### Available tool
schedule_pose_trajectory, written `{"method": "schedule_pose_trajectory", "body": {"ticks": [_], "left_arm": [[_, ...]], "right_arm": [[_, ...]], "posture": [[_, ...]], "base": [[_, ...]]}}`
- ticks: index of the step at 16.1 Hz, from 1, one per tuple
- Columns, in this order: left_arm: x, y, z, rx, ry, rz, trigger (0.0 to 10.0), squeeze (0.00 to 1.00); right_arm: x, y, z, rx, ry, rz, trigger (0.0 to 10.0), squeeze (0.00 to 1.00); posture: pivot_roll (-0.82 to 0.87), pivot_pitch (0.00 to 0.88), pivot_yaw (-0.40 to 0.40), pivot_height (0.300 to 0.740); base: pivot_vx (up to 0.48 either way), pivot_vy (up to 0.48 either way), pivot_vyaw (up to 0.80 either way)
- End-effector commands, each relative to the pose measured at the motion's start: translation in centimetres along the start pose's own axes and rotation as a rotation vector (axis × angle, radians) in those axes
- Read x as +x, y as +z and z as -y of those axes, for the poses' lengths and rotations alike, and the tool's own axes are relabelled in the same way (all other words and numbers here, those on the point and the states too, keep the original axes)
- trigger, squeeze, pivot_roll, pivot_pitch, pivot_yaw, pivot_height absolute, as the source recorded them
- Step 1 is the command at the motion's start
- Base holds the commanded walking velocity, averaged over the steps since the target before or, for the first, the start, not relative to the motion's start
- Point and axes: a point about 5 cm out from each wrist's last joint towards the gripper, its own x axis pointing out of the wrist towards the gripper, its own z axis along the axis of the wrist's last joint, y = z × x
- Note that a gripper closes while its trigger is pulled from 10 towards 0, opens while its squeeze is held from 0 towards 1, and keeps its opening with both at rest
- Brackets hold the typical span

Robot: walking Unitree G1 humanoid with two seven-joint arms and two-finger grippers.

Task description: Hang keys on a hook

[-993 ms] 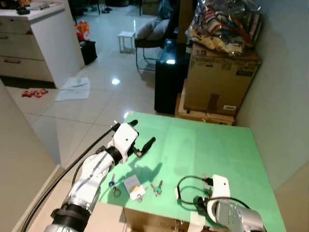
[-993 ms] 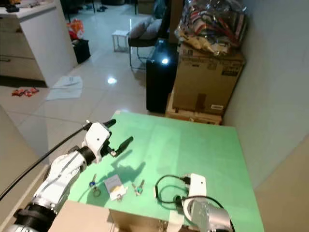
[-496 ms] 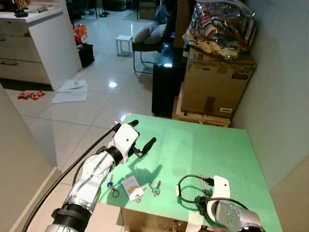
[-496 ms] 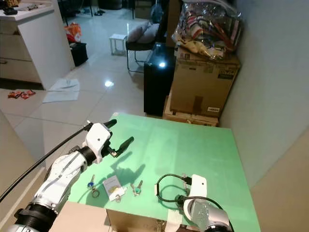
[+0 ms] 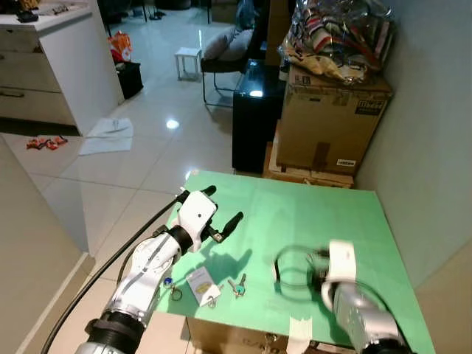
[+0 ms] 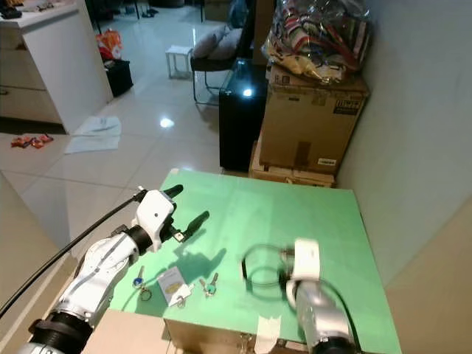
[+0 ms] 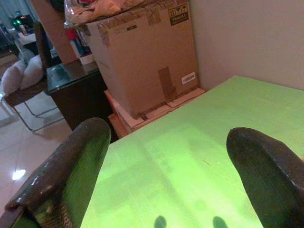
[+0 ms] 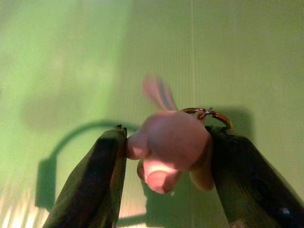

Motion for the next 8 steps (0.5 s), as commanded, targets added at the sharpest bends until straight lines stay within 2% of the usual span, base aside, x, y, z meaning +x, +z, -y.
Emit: {"method": "schedule_pose_trajectory", "body": {"ticks": [1, 2, 4, 5, 6, 7, 8], "left_arm": [[0.5, 0.4, -0.1, 0.025, -0.008, 0.007, 10.0, 0.0], [0.5, 0.4, 0.0, 0.016, -0.009, 0.008, 10.0, 0.0], [0.8, 0.3, -0.2, -0.056, 0.023, 0.001, 10.0, 0.0], [1.0, 0.2, -0.6, -0.121, 0.061, -0.005, 10.0, 0.0], [1.3, 0.1, -1.3, -0.191, 0.134, -0.014, 10.0, 0.0], [1.7, -0.1, -2.0, -0.258, 0.23, -0.023, 10.0, 0.0], [1.8, -0.1, -2.3, -0.279, 0.265, -0.025, 10.0, 0.0]], "right_arm": [[-0.3, 1.6, -0.1, -0.048, -0.005, 0.098, 0.0, 0.0], [-0.5, 2.7, -0.3, -0.074, -0.006, 0.158, 0.0, 0.0], [-1.2, 4.7, -0.7, -0.212, 0.003, 0.302, 0.0, 0.0], [-1.6, 5.8, -1.2, -0.335, 0.02, 0.39, 0.0, 0.0], [-2.1, 6.8, -1.8, -0.472, 0.047, 0.479, 0.0, 0.0], [-2.5, 7.3, -2.2, -0.547, 0.074, 0.523, 0.0, 0.0], [-2.6, 7.6, -2.4, -0.549, 0.082, 0.542, 0.0, 0.0]], "posture": [[-0.12, 0.0, 0.033, 0.736], [-0.13, 0.0, 0.033, 0.736], [-0.13, 0.0, 0.034, 0.736], [-0.13, 0.0, 0.035, 0.736], [-0.13, 0.0, 0.035, 0.736], [-0.13, 0.0, 0.037, 0.736], [-0.14, 0.0, 0.036, 0.736]], "base": [[0.0, 0.0, 0.0], [0.0, 0.0, 0.0], [0.0, 0.0, 0.0], [0.0, 0.0, 0.0], [0.0, 0.0, 0.0], [0.0, 0.0, 0.0], [0.0, 0.0, 0.0]]}}
